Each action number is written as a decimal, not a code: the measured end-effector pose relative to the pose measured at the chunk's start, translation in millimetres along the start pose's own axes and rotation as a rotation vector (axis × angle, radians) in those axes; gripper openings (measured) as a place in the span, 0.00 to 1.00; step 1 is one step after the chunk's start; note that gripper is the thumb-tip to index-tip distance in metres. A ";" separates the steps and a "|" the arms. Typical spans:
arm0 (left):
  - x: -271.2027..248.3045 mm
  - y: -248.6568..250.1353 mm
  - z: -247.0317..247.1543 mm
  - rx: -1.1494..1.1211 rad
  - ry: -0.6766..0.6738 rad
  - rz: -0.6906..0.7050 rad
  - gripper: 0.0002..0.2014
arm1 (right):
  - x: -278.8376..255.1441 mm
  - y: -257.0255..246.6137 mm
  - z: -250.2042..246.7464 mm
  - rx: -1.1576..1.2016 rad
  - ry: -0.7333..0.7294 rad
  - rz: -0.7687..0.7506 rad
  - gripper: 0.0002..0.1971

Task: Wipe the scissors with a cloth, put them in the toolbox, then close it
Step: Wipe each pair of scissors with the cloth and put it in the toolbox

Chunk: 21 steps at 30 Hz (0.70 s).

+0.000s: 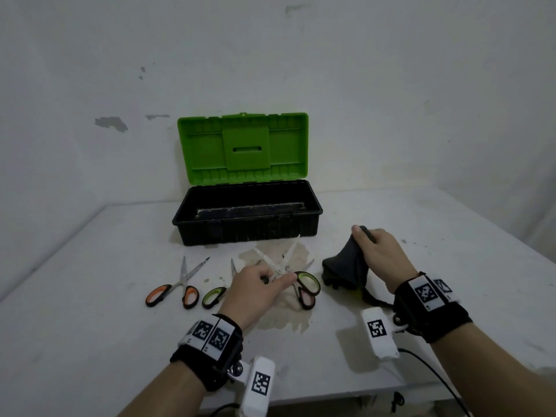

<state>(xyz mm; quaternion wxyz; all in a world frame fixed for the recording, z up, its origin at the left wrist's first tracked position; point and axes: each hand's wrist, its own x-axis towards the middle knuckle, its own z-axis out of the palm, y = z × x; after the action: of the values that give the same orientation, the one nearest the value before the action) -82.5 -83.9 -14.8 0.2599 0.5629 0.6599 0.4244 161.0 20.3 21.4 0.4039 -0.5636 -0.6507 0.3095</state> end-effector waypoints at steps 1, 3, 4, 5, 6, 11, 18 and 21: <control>-0.5 0.8 0.6 0.001 0.006 0.002 0.26 | -1.8 -1.0 -1.2 -0.100 0.016 -0.022 0.27; -1.0 0.6 2.0 -0.003 0.026 0.015 0.29 | -6.3 -6.4 -3.3 -0.189 0.039 -0.104 0.23; -1.1 -0.2 2.7 -0.009 0.037 0.024 0.30 | -7.5 -9.8 -2.6 -0.162 0.022 -0.142 0.21; -1.7 -0.5 3.3 -0.012 0.049 0.036 0.30 | -7.9 -11.4 -0.1 -0.117 -0.012 -0.158 0.18; -2.7 -0.5 3.9 -0.011 0.057 0.046 0.29 | -7.6 -12.6 3.6 -0.090 -0.047 -0.156 0.16; -5.8 2.2 5.3 0.025 0.063 0.074 0.25 | -10.2 -22.0 21.2 0.171 -0.210 0.064 0.18; -4.4 4.6 6.1 0.024 0.052 0.092 0.22 | -23.4 -28.5 31.2 0.633 -0.430 0.333 0.22; -4.0 3.2 7.6 0.027 0.043 0.120 0.22 | -26.1 -20.0 34.3 0.784 -0.431 0.329 0.21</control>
<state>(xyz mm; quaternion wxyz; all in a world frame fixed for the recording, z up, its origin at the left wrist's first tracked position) -73.6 -85.7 -16.4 0.2121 0.5959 0.6360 0.4421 122.3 -7.0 17.4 0.3876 -0.3871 -0.4560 0.7015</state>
